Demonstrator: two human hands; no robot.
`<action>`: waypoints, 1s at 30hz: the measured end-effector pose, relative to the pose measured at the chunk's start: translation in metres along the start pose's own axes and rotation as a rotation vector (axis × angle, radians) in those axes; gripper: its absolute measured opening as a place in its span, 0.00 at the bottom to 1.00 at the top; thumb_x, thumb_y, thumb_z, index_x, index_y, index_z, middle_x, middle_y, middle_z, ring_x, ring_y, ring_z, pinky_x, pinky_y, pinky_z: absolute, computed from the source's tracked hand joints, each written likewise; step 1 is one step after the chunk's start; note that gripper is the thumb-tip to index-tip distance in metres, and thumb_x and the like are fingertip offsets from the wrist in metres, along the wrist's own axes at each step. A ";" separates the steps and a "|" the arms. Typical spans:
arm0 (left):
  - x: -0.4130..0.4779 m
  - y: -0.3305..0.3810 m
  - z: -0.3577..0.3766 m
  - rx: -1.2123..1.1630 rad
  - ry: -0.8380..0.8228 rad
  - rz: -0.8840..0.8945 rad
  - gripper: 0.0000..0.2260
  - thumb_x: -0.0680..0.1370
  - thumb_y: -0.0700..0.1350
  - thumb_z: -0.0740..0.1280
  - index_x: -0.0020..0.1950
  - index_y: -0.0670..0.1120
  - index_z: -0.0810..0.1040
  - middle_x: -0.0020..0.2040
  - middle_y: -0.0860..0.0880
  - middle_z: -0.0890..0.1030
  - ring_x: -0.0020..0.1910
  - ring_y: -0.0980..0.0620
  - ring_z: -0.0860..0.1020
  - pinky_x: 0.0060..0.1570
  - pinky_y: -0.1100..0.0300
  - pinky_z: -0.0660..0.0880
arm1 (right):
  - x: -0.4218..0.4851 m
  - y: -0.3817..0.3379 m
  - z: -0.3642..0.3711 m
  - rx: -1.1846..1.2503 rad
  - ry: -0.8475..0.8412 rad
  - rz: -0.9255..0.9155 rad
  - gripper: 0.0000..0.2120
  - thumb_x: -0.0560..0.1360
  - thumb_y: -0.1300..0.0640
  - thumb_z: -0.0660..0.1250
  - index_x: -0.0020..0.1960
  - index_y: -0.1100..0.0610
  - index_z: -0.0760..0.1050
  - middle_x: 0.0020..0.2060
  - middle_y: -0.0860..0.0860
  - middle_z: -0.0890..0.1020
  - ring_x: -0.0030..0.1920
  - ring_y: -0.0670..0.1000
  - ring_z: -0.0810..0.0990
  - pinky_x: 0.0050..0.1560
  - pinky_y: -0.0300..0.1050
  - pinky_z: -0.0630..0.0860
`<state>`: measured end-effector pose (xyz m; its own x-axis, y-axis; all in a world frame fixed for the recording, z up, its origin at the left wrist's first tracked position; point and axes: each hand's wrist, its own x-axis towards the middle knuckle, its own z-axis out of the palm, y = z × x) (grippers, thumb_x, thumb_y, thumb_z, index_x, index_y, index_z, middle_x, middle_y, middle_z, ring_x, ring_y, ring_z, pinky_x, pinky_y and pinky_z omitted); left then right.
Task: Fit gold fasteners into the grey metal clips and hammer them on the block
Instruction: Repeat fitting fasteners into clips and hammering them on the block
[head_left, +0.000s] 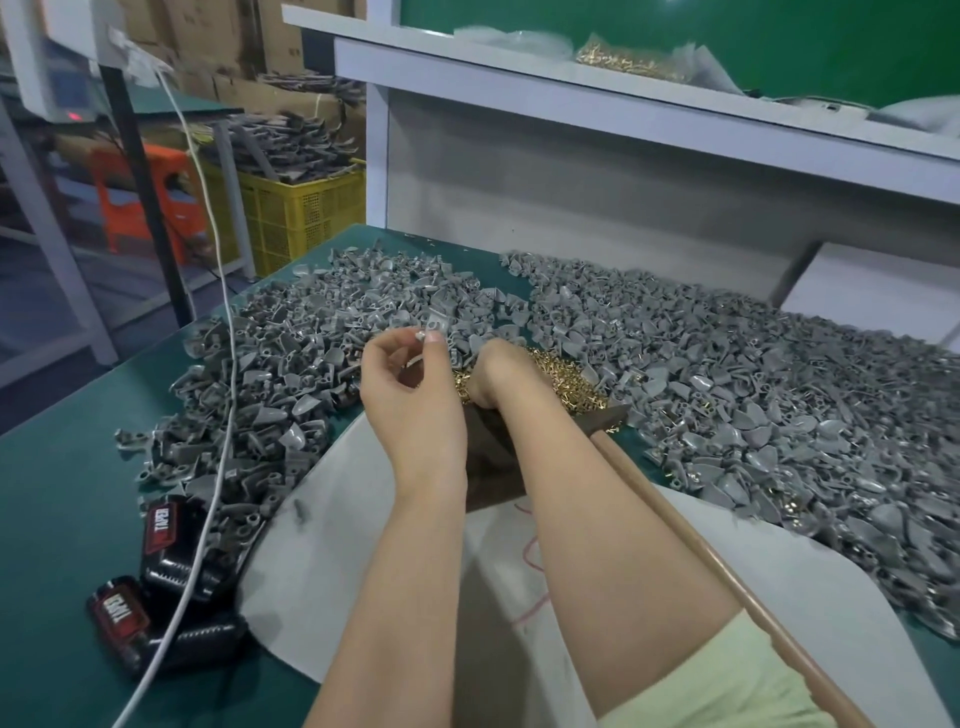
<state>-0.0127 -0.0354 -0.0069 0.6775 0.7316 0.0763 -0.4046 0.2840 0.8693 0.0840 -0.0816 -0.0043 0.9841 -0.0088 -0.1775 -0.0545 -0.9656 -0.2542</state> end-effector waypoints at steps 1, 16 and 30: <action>0.000 0.000 0.000 0.037 -0.027 0.008 0.08 0.76 0.40 0.68 0.42 0.51 0.73 0.40 0.53 0.77 0.37 0.63 0.75 0.40 0.73 0.70 | 0.000 0.004 -0.001 0.062 0.064 -0.013 0.19 0.75 0.64 0.63 0.65 0.60 0.70 0.61 0.58 0.75 0.59 0.59 0.75 0.59 0.54 0.71; -0.014 -0.012 -0.001 1.160 -0.475 0.252 0.01 0.76 0.50 0.66 0.45 0.56 0.77 0.51 0.55 0.80 0.56 0.49 0.73 0.47 0.55 0.57 | -0.053 0.090 -0.036 0.969 0.235 -0.196 0.07 0.78 0.63 0.63 0.43 0.58 0.78 0.32 0.50 0.81 0.30 0.43 0.78 0.35 0.33 0.78; -0.018 -0.011 0.000 1.322 -0.533 0.286 0.04 0.77 0.49 0.65 0.47 0.56 0.80 0.54 0.53 0.77 0.59 0.46 0.68 0.49 0.55 0.56 | -0.072 0.100 -0.009 1.037 0.222 -0.269 0.07 0.78 0.67 0.61 0.45 0.57 0.74 0.37 0.54 0.83 0.35 0.46 0.82 0.38 0.36 0.78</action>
<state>-0.0204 -0.0512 -0.0176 0.9346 0.2683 0.2334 0.0888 -0.8116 0.5774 0.0090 -0.1799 -0.0081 0.9881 0.0227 0.1520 0.1527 -0.2559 -0.9546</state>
